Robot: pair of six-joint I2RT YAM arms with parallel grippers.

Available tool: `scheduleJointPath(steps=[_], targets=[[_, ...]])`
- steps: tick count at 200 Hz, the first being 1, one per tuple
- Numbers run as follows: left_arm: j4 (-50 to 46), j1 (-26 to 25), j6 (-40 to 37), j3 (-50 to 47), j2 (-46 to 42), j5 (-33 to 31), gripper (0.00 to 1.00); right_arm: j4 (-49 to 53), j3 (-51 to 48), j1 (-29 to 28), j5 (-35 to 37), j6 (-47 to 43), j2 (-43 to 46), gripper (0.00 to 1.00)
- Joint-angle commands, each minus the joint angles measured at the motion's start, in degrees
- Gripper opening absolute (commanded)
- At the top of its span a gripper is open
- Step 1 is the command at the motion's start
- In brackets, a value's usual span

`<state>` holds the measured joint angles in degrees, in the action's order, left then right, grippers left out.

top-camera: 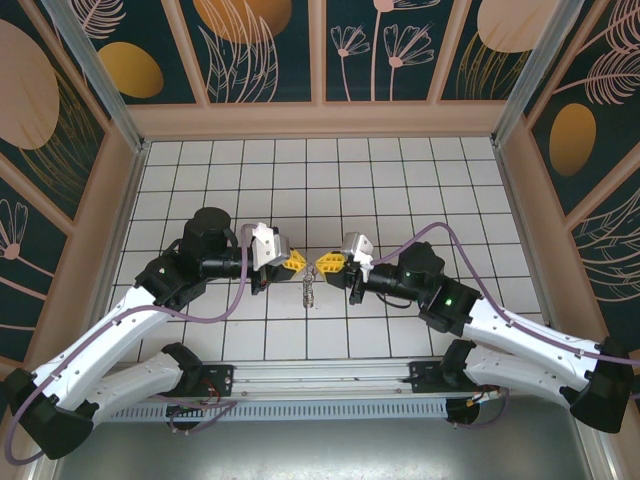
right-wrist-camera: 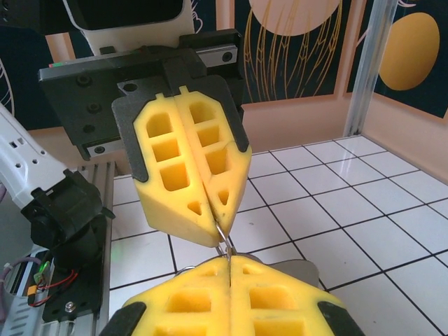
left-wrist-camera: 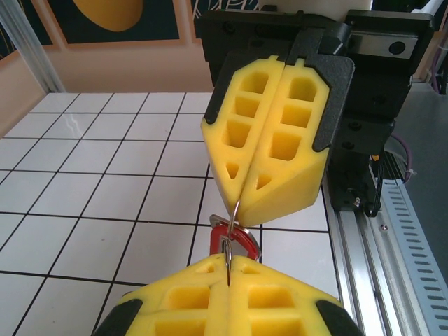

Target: Put the keys on the keyring

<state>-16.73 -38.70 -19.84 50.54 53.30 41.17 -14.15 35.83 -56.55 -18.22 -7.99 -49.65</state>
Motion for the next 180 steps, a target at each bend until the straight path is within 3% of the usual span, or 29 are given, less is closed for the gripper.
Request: scheduleJointPath(steps=[1, 180], targets=[[0.91, -0.22, -0.30, 0.36, -0.03, 0.92, 0.00, -1.67, -0.68, 0.28, -1.37, 1.22, 0.76, 0.00], [0.77, -0.22, -0.65, 0.27, -0.05, 1.29, 0.00, -2.72, 0.09, 1.09, 0.13, 0.61, -0.95, 0.00]])
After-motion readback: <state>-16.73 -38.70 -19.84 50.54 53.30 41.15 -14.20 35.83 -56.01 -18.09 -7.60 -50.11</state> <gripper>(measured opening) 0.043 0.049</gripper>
